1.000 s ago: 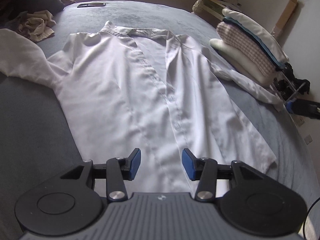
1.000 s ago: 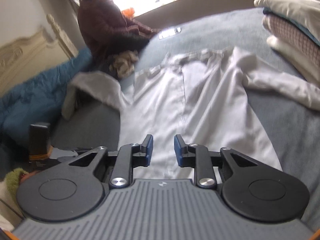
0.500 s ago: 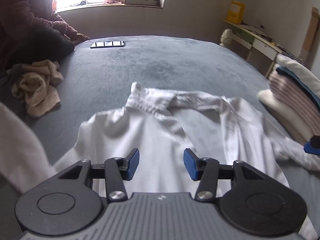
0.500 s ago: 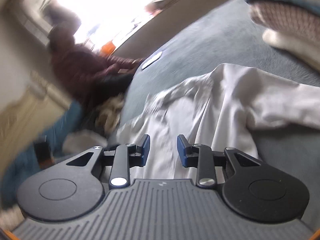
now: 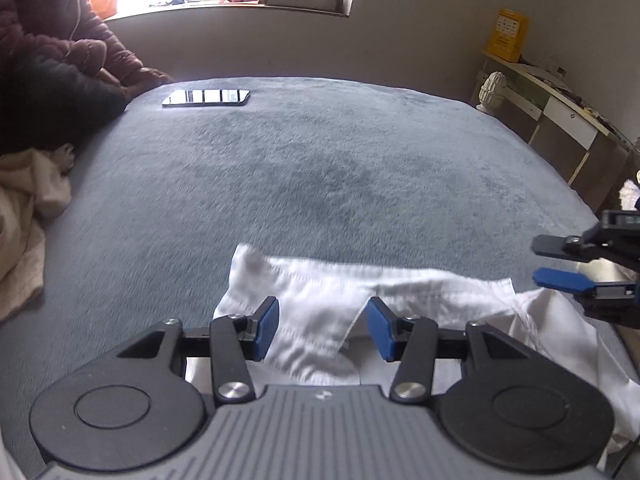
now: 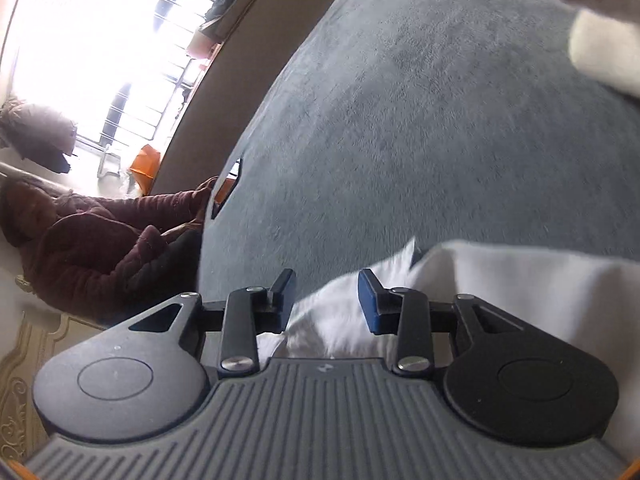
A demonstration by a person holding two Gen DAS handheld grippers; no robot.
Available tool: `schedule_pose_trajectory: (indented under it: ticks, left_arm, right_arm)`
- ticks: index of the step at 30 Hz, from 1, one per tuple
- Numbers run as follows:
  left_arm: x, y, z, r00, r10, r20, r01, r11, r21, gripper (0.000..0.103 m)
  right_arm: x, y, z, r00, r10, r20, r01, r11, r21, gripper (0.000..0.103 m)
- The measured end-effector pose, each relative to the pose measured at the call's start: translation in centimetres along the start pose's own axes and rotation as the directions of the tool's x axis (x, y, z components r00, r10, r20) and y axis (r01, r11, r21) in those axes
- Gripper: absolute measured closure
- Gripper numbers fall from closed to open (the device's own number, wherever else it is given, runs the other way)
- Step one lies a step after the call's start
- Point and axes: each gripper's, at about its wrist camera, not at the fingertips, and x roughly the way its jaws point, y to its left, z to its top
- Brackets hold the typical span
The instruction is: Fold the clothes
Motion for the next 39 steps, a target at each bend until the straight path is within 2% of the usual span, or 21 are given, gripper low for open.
schedule_pose_trajectory:
  ticks: [3, 6, 10, 14, 18, 19, 20, 21, 22, 26, 32, 36, 39]
  left_arm:
    - [1.3, -0.1, 0.6, 1.0, 0.008, 0.006, -0.008, 1.0, 0.017, 0.053]
    - [2.1, 0.2, 0.5, 1.0, 0.009, 0.006, -0.009, 1.0, 0.008, 0.054]
    - [2.9, 0.9, 0.4, 1.0, 0.018, 0.005, -0.018, 1.0, 0.005, 0.054]
    - [3.2, 2.2, 0.4, 1.0, 0.027, 0.015, -0.026, 0.999, -0.033, 0.054]
    - [4.2, 2.0, 0.2, 0.999, 0.044, 0.004, -0.044, 0.999, 0.002, 0.055]
    - [4.5, 1.8, 0.1, 0.999, 0.046, -0.002, -0.046, 0.999, 0.017, 0.055]
    - [4.7, 1.5, -0.1, 0.999, 0.049, -0.008, -0.049, 0.998, 0.031, 0.055]
    - [4.9, 1.4, -0.2, 0.999, 0.049, -0.014, -0.048, 0.998, 0.04, 0.055]
    - [5.0, 1.2, -0.3, 0.999, 0.049, -0.02, -0.048, 0.998, 0.049, 0.055]
    - [5.5, 0.8, -0.7, 0.998, 0.056, -0.025, -0.054, 0.996, 0.072, 0.055]
    - [5.7, 0.8, -1.1, 0.999, 0.047, -0.01, -0.046, 0.997, 0.061, 0.055]
    - [5.7, 1.2, -1.1, 1.0, 0.008, 0.003, -0.008, 0.999, 0.04, 0.054]
    - [4.4, 3.0, -1.4, 1.0, -0.023, 0.002, 0.023, 0.999, -0.028, 0.054]
  right_arm:
    - [2.4, -0.8, 1.3, 0.997, -0.075, 0.002, 0.075, 0.997, 0.013, 0.069]
    - [4.4, -1.6, 1.8, 0.981, -0.193, -0.009, 0.193, 0.981, -0.013, 0.068]
    - [5.8, -1.3, 1.8, 0.973, -0.228, -0.036, 0.225, 0.972, -0.062, 0.066]
    - [4.9, -0.5, 2.3, 0.96, -0.278, -0.028, 0.276, 0.959, -0.068, 0.066]
    - [5.7, -0.5, 2.2, 0.952, -0.295, -0.083, 0.285, 0.952, -0.113, 0.066]
    - [5.8, -0.1, 2.0, 0.95, -0.301, -0.078, 0.289, 0.947, -0.138, 0.069]
    - [5.9, 0.3, 1.8, 0.951, -0.298, -0.078, 0.283, 0.945, -0.162, 0.088]
    - [5.9, 0.7, 1.7, 0.952, -0.292, -0.088, 0.273, 0.945, -0.181, 0.098]
    - [5.9, 1.0, 1.6, 0.955, -0.281, -0.094, 0.26, 0.946, -0.192, 0.101]
    - [4.3, 2.7, 1.7, 0.972, -0.228, -0.052, 0.211, 0.951, -0.224, 0.102]
    - [1.1, 6.0, 1.4, 0.998, -0.06, -0.035, 0.052, 0.977, -0.206, 0.102]
    - [0.6, 7.8, 0.6, 0.993, 0.105, -0.059, -0.11, 0.99, -0.084, 0.102]
    - [1.4, 10.0, -0.6, 0.985, 0.146, -0.093, -0.152, 0.986, -0.069, 0.102]
